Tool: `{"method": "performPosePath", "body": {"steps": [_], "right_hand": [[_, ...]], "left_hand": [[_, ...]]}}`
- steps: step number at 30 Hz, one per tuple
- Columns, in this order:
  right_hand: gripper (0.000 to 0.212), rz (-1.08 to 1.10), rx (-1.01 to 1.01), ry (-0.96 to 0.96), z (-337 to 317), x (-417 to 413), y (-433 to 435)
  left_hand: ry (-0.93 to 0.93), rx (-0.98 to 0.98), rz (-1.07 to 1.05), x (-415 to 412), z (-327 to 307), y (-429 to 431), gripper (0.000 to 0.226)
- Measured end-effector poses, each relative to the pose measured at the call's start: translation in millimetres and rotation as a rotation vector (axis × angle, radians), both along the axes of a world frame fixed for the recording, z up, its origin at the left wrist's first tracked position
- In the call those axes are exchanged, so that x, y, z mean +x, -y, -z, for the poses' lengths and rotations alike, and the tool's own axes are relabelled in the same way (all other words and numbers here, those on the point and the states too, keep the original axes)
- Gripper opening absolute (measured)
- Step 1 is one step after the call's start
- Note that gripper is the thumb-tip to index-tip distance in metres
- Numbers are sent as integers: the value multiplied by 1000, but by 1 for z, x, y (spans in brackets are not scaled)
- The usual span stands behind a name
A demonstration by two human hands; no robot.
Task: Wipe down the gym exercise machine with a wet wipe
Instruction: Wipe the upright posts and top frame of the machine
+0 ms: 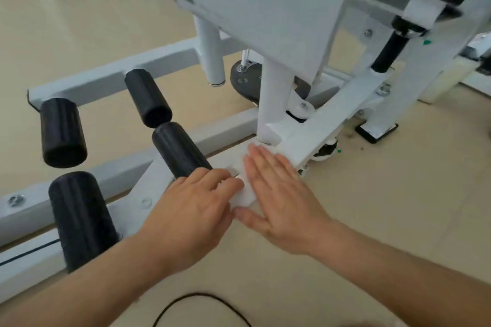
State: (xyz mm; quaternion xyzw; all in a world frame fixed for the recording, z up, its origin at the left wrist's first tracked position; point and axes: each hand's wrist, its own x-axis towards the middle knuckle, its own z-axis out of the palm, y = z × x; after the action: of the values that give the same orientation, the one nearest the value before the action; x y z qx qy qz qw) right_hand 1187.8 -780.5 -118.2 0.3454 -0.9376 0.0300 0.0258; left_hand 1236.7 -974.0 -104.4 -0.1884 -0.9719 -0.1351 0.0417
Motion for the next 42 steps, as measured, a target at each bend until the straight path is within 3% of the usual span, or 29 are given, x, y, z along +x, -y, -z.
{"method": "performPosePath", "body": {"steps": [2,4,9,11,15,19,22,27,32,35,39,42], "right_hand": [[79,-126,15,-38,7,10,0],[78,-99,26,-88,6,-12,-24],[86,368,-159,-173,-1,-70,-45],[78,307,-216,-160,6,-51,-21],[58,-69,-154,-111,12,-22,-34],[58,177,-220,-203,1,-85,-67],[60,286,-269,-181,5,-80,-51],[35,-121,-492,-72,10,-43,-49],[39,-137,-669,-162,22,-56,-68],[47,-128,-637,-198,27,-59,-73],[67,126,-279,-218,8,-75,-73],[68,155,-166,-163,2,-67,-49]], "left_hand": [[6,-4,14,-8,-4,-6,41],[23,-20,31,-11,-9,-7,40],[17,-22,1,-21,-11,-20,43],[14,12,-7,-32,-11,-31,45],[-13,131,-28,-46,-14,-52,56],[-61,72,-53,-50,-14,-68,72],[-80,189,-76,-59,-12,-75,64],[86,544,-300,-83,-12,-94,34],[161,785,-505,-95,-13,-107,10],[165,839,-538,-102,-18,-113,6],[64,701,-552,-102,-13,-112,17],[55,621,-517,-98,-10,-111,24]]}}
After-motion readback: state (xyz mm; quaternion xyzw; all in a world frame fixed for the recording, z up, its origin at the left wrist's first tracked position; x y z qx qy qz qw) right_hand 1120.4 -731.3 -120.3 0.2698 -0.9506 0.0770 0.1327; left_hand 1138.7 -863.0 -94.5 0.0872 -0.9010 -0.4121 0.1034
